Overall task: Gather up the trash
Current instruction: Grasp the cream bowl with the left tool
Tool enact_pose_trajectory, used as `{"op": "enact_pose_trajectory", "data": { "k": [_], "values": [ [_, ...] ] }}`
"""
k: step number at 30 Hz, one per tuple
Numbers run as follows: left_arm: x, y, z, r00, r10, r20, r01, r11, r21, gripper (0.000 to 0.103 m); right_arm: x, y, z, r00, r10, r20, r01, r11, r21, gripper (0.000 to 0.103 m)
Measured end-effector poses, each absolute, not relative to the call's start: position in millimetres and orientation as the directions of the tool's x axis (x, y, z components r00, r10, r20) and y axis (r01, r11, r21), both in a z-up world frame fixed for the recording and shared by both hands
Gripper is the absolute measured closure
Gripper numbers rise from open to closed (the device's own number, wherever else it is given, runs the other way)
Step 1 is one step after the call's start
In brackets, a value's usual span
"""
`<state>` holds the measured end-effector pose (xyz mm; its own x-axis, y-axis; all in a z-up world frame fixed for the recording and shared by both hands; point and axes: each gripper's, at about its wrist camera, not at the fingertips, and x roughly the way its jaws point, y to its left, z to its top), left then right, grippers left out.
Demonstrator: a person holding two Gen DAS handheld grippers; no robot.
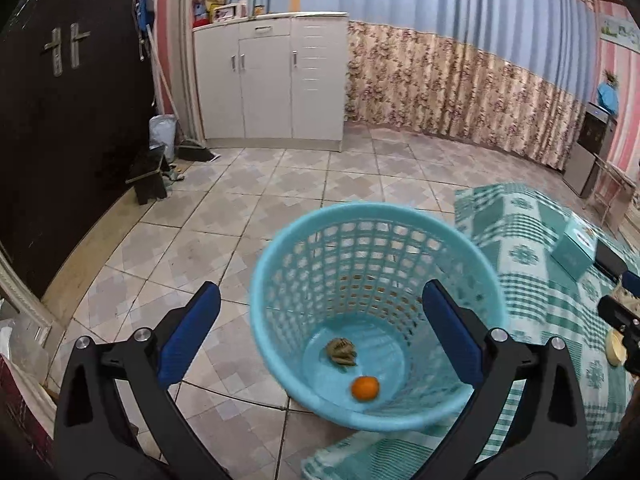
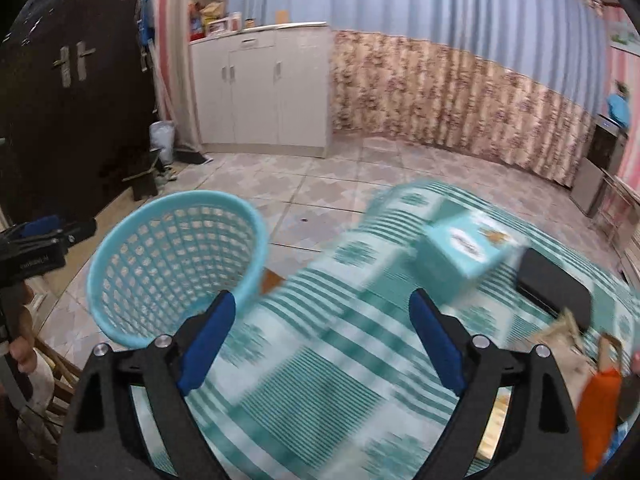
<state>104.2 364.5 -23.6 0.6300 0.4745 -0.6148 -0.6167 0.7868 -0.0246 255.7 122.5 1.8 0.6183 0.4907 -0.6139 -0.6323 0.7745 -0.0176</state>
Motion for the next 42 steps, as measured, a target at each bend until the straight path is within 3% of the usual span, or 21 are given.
{"op": "enact_pose_trajectory", "data": {
  "k": [10,23,35,38,42],
  "values": [
    [132,282,-25,0.689,0.376,-0.62,-0.517,0.854,-0.058,0.005,265,-14,-5,0.704,0.34,-0.623,-0.447,0.894,-0.017,0.013],
    [188,137,-67,0.753,0.106,-0.649,-0.259,0.955,-0.144,0.005,244,-169,-25,0.768,0.058,-0.637,-0.148,0.985,-0.089,0.012],
    [259,37,-92,0.681,-0.01,-0.733,-0.063,0.995,-0.072,0.006,225,-236,-57,0.742,-0.006,-0.67,-0.024,0.999,-0.036,0.012],
    [275,27,-101,0.646,-0.003,-0.763,-0.053,0.997,-0.049,0.009,219,-239,-61,0.736,0.004,-0.677,-0.025,0.999,-0.021,0.012],
    [282,25,-103,0.635,-0.018,-0.772,-0.036,0.998,-0.053,0.028,207,-232,-64,0.735,0.011,-0.678,-0.038,0.999,-0.026,0.012]
  ]
}}
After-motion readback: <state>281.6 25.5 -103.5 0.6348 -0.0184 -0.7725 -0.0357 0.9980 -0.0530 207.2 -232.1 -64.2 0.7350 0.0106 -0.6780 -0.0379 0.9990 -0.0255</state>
